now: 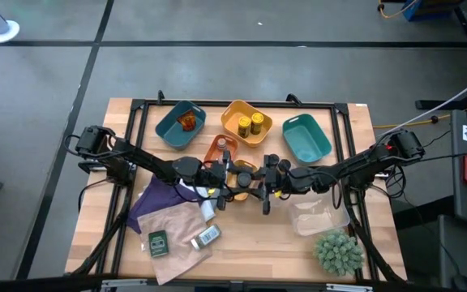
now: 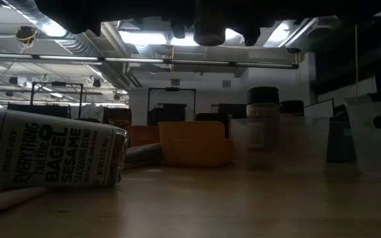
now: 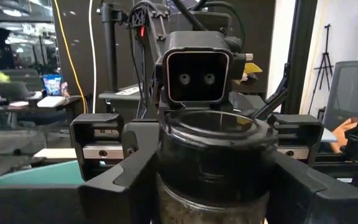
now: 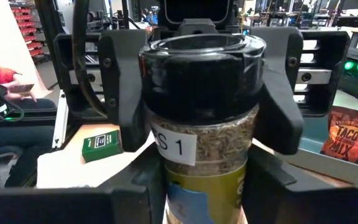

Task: Sort spices by type
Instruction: Put the black seasoning bottle into the left white bin

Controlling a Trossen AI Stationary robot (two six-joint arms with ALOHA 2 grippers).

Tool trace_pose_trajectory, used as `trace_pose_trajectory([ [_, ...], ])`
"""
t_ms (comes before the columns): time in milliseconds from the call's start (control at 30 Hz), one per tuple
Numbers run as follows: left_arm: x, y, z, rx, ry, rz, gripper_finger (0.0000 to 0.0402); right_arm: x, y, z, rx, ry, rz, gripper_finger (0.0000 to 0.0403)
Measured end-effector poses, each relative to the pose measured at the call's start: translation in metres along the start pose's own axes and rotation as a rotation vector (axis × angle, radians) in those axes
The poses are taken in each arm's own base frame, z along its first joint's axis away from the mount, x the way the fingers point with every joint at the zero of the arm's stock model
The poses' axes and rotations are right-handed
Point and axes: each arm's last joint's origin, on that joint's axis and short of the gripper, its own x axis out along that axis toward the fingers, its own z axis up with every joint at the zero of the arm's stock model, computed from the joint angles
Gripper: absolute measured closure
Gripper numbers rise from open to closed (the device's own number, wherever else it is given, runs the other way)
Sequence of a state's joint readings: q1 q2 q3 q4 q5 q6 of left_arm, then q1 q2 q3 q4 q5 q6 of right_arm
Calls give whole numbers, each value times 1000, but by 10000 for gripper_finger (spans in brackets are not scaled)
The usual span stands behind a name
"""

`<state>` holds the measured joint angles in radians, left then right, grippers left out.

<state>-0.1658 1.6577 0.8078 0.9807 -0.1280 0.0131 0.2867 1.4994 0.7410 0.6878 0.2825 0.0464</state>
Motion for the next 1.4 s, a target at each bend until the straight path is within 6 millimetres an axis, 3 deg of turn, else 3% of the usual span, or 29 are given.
trace_pose_trajectory([
  [333, -1, 0, 2, -48, -4, 4, 146, -1, 0, -5, -18, 67, 0, 252],
  [633, -8, 2, 27, 7, -75, 8, 145, -17, -5, 5, -10, 142, -48, 251],
  [867, -11, 3, 32, 15, -48, 8, 148, -31, -9, 11, 22, 200, -58, 251],
  [1100, -16, 5, 37, 14, -15, 13, 148, -58, -11, 19, 84, 302, -87, 251],
  [1267, -21, 8, 41, 5, 41, 21, 149, -81, 5, 18, 45, 344, -189, 251],
  [1400, -21, 8, 41, -22, 47, 21, 149, -96, 20, 6, 31, 348, -298, 251],
])
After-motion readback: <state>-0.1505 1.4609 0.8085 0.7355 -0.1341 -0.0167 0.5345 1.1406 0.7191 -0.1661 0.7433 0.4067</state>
